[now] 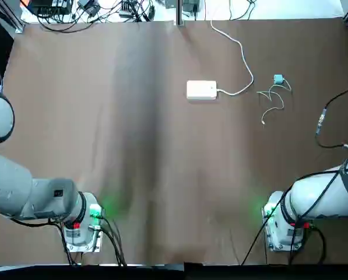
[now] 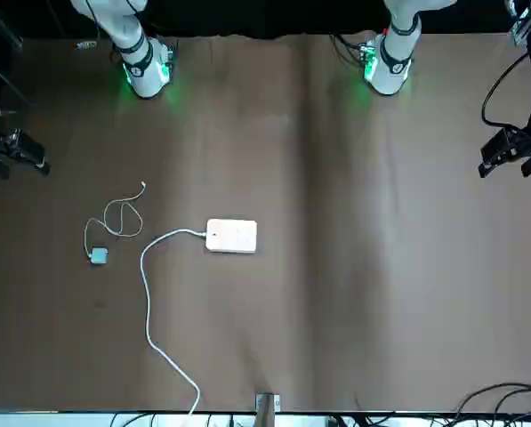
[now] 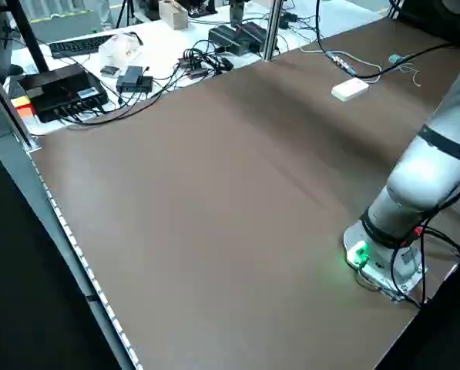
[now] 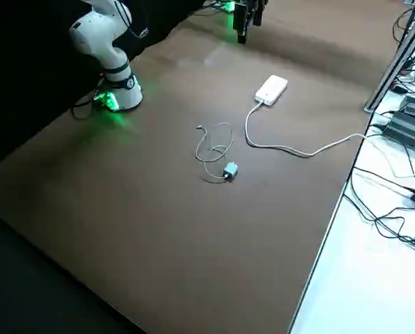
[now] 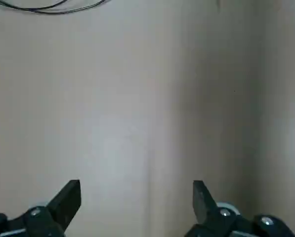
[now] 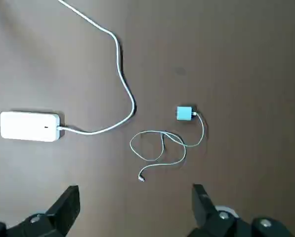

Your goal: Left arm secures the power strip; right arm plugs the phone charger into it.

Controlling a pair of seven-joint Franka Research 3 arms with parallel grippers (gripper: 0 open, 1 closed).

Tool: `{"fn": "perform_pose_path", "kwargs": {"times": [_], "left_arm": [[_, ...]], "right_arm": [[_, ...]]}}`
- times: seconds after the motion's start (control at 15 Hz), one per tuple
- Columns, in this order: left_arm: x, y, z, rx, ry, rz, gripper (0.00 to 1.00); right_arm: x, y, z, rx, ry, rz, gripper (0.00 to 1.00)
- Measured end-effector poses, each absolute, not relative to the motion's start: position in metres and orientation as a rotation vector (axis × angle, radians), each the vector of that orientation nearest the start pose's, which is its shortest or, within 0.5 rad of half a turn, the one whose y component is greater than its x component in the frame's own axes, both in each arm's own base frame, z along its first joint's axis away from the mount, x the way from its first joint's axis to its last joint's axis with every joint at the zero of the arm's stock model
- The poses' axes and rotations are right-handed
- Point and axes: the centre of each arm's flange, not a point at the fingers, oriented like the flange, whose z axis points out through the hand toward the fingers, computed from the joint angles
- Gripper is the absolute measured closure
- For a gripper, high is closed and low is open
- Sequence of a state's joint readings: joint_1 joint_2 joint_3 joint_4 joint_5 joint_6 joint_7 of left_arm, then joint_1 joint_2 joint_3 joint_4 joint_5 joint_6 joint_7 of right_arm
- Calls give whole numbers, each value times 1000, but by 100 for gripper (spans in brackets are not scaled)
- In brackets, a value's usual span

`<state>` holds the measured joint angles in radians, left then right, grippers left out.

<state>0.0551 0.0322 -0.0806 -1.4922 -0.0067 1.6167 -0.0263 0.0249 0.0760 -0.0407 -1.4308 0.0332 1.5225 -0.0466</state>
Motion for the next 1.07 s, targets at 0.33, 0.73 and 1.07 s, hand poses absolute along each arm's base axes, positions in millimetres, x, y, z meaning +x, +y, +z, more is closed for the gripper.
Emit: {"fn": "perform_pose_path", "kwargs": {"times": [0.33,0.73,1.07], "left_arm": [[570,-15,644,-3150,-5,-142,0],[569,-15,644,-3150,-5,-140,0],[569,-16,643,-3150,-4,-140,0]], "right_arm": [[574,-4,643,-3112,-51,-26,0],[574,-5,643,-3112,-49,-26,0],[574,-6,643,-3112,-48,-22,0]]}}
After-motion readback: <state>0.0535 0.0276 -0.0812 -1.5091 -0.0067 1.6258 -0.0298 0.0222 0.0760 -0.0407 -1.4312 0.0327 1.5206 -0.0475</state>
